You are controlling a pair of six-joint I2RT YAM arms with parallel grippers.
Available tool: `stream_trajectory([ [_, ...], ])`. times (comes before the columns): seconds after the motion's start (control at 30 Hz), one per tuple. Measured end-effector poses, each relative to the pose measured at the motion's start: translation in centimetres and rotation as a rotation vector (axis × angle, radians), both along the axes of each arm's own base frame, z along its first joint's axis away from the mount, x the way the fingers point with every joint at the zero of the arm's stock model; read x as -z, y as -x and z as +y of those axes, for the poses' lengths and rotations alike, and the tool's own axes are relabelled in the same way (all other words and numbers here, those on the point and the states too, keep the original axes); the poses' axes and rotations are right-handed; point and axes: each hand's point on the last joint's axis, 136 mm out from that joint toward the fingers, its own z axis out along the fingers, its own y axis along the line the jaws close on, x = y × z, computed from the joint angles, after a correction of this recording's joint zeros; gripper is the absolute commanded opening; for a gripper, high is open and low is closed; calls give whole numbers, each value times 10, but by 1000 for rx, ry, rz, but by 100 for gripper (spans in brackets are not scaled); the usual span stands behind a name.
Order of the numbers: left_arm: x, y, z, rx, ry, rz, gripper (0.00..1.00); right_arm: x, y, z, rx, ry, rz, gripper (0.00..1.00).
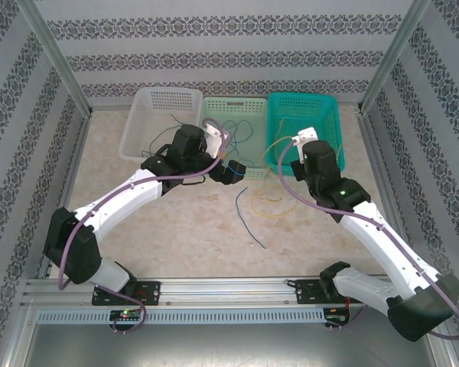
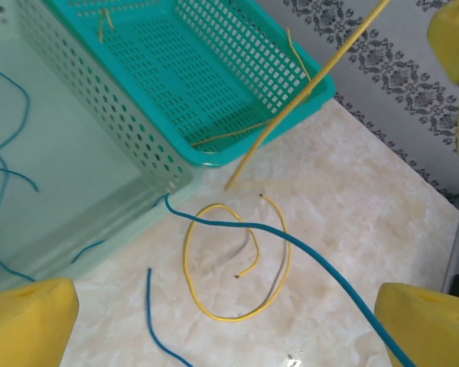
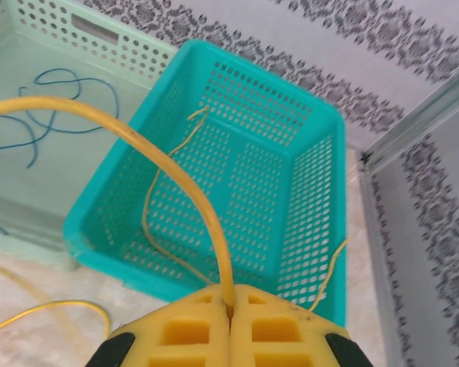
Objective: Untangle the cables
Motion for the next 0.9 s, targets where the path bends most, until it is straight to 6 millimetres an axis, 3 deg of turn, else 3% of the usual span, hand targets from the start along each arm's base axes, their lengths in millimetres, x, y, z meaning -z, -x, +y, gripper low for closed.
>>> stream_trajectory([
  [0.1,-7,1,8,-25,-12,-37,100,21,9,3,-4,-60,63,0],
  [0.2,-9,0,12,-43,-23,-57,100,51,19,14,-36,-115,170,12],
  [0.3,-9,-3,16,-61,-41,-77,100,82,30,21,-55,-137,279,34],
  [0.4,-9,-4,20,-74,-56,-89,100,107,39,16,-13,-122,380,67],
  [0.5,-9,-5,20,-73,-62,-96,100,128,46,9,29,-94,474,85],
  [0.57,-9,-4,20,-69,-60,-95,100,137,50,6,47,-69,524,88],
  [0.7,-9,-3,17,-54,-53,-88,100,130,52,13,24,-50,513,88],
  [0.9,-2,-10,7,-30,-65,-44,100,80,51,30,-68,-123,332,78],
])
